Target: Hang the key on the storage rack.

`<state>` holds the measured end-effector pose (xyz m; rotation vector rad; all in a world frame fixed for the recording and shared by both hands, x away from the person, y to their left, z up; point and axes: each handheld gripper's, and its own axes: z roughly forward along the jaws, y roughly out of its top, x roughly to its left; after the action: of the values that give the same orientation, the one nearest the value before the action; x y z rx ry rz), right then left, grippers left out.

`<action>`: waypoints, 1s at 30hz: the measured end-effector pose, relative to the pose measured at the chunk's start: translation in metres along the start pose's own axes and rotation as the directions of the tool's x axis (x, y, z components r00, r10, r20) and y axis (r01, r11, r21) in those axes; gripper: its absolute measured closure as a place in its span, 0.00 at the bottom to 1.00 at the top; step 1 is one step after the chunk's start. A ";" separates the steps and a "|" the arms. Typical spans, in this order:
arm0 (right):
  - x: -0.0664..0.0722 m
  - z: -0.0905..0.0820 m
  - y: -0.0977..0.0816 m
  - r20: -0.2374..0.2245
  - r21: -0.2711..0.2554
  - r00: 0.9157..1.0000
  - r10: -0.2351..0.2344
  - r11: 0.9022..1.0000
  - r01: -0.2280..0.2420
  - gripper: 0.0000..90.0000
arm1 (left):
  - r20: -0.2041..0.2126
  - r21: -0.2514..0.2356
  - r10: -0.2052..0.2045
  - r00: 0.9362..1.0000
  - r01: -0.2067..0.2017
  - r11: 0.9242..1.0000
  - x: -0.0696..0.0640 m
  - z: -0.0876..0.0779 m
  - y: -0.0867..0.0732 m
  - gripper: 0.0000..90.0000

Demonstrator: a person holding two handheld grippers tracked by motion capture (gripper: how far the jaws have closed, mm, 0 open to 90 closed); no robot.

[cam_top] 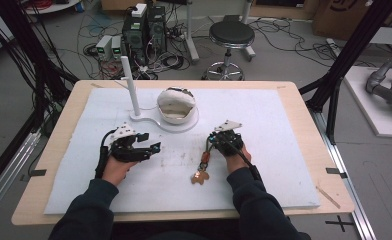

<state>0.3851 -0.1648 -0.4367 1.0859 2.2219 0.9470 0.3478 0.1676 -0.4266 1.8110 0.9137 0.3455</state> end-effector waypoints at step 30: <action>-0.097 -0.077 -0.046 0.157 -0.141 0.980 0.125 0.985 -0.103 0.54 | 0.105 0.278 0.049 0.993 -0.076 0.958 -0.107 0.128 0.018 0.41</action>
<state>0.3660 -0.2933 -0.4107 1.1962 1.9529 0.9982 0.3619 0.0012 -0.4462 2.1023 0.8720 0.1702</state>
